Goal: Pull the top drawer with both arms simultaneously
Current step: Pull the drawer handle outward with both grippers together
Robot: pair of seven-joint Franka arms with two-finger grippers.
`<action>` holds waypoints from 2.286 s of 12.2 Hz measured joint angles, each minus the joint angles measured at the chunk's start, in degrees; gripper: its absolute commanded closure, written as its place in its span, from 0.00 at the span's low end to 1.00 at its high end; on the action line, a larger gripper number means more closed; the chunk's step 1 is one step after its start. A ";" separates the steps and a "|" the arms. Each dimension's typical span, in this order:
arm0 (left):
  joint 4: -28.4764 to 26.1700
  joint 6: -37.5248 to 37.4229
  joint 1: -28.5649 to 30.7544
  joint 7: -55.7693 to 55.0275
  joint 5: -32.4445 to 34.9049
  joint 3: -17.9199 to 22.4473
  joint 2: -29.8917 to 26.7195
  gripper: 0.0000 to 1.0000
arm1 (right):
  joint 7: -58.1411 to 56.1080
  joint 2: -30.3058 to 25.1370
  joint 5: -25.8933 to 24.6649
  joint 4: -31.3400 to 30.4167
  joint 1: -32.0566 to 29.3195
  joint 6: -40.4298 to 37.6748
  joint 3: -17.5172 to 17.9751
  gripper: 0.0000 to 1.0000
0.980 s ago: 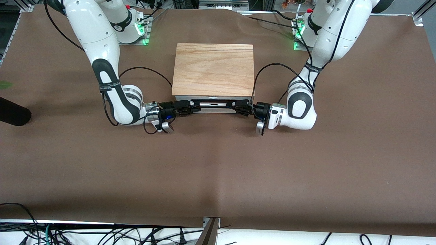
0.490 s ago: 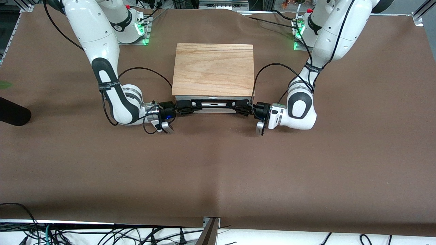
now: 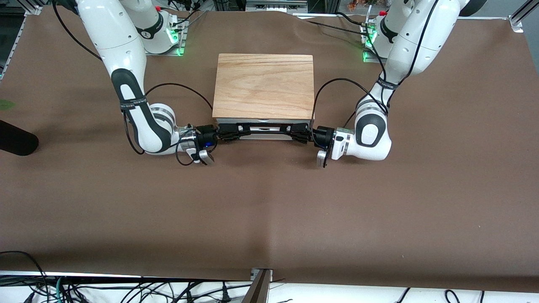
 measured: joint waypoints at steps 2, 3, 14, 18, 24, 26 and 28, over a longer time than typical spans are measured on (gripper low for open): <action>0.07 -0.07 -0.03 0.20 0.00 0.00 0.01 1.00 | -0.67 0.07 0.03 -0.18 0.05 0.39 -0.02 0.83; 0.09 -0.09 -0.03 0.21 0.00 0.00 0.04 1.00 | -1.19 0.09 0.13 -0.23 0.05 0.34 -0.03 0.85; 3.93 -0.11 -0.14 -1.26 0.49 0.35 1.96 1.00 | -2.94 0.91 0.57 1.62 -0.27 0.77 -0.39 0.88; 7.80 -0.14 -0.16 -3.82 1.36 0.79 3.95 1.00 | -2.93 3.21 0.68 5.23 -0.79 0.41 -0.55 0.90; 14.87 0.68 -0.16 -8.35 4.41 1.19 7.02 1.00 | -0.88 7.34 1.22 11.52 -1.90 -0.61 -0.56 0.90; 17.71 1.13 -0.17 -9.04 4.45 1.43 8.41 1.00 | 0.39 9.06 1.25 14.70 -2.40 -0.61 -0.56 0.90; 20.80 1.40 -0.21 -9.82 4.52 1.68 10.05 1.00 | 1.83 10.58 1.34 17.57 -2.80 -0.36 -0.55 0.90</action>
